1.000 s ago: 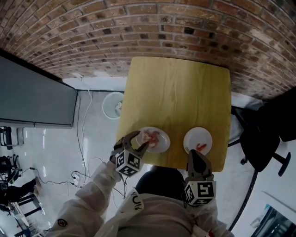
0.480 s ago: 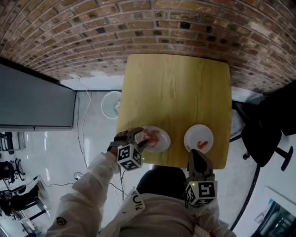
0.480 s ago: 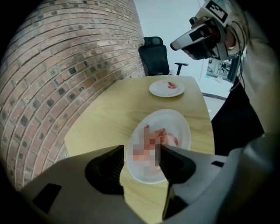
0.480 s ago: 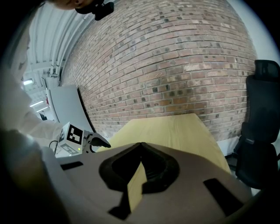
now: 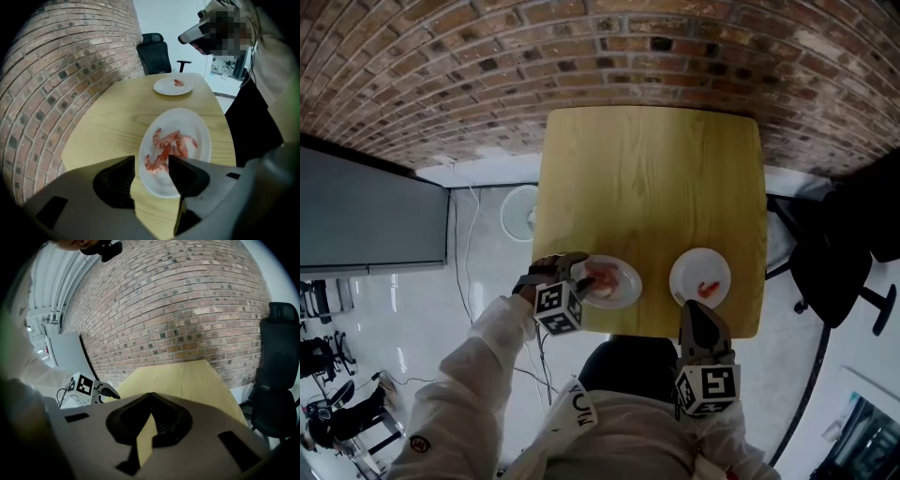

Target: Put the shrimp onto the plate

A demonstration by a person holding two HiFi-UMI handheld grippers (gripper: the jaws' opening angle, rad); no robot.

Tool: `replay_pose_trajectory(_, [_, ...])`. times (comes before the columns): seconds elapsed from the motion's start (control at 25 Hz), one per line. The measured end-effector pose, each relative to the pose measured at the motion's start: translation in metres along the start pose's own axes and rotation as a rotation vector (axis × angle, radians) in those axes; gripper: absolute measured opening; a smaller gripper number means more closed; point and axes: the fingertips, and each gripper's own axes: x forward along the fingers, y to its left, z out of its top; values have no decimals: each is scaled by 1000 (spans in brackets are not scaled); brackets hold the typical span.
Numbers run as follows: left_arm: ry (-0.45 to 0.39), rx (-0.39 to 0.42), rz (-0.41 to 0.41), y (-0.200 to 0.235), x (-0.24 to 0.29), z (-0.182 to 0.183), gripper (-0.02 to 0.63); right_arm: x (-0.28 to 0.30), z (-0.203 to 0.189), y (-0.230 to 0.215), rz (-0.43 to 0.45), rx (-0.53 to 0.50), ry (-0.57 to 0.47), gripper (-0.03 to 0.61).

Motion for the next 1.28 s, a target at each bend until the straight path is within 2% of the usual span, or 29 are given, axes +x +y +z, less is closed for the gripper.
replay_pose_trajectory(0.24, [17, 56, -46, -2, 3, 0, 228, 0, -3, -5, -16, 11, 0, 23])
replay_pose_trajectory(0.6, [38, 62, -97, -6, 10, 0, 196, -1, -6, -8, -28, 22, 2, 23])
replay_pose_trajectory(0.92, [36, 120, -60, -2, 10, 2, 160, -3, -7, -11, -37, 28, 2, 23])
replay_pose_trajectory(1.28, [32, 120, -36, -5, 10, 0, 122, -4, -11, -11, -45, 39, 11, 23])
